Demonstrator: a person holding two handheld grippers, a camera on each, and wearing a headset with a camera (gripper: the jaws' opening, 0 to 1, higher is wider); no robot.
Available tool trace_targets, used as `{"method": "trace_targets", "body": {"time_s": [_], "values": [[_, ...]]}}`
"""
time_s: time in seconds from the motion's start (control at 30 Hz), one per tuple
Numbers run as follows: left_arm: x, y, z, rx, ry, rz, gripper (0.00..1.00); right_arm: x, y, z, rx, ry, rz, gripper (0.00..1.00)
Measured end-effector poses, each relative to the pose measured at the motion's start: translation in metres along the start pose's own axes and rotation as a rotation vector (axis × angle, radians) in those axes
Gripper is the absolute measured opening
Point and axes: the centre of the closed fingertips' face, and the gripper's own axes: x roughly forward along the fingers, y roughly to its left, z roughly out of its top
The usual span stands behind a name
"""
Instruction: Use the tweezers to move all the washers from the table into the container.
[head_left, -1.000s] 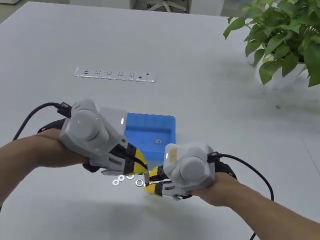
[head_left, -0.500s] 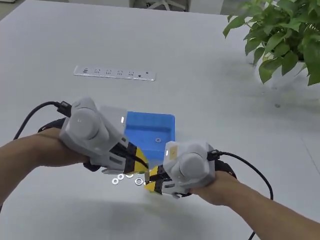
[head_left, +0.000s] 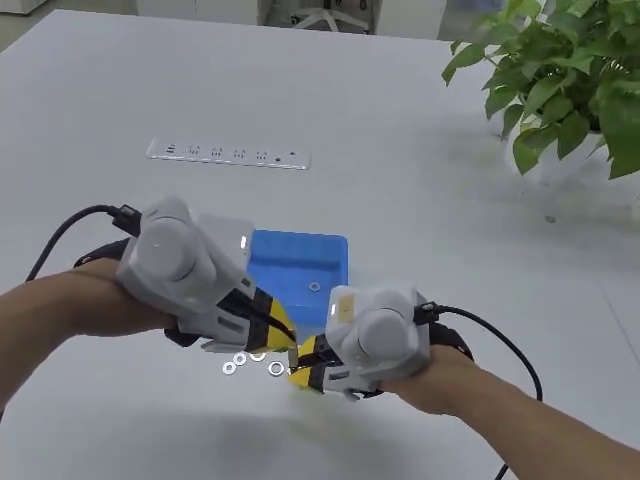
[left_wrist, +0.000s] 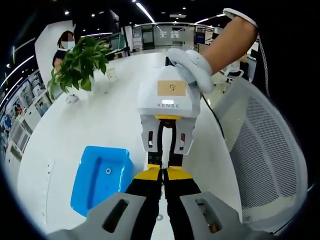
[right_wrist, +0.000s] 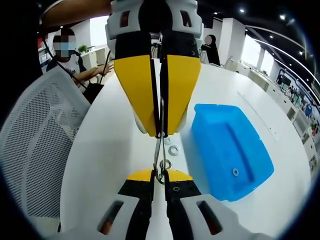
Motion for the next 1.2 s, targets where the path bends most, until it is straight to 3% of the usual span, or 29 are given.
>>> {"method": "trace_targets", "body": {"time_s": [0.7,1.2], "values": [[-0.023,0.001,0.023,0.023,-0.002,0.019,0.05,-0.024,-0.003,0.025,-0.025,-0.008,-0.031,0.09],[-0.039,0.017,0.043,0.050,-0.017,0.038,0.05,-0.042,-0.024,0.042,-0.052,-0.011,-0.066,0.09]]}}
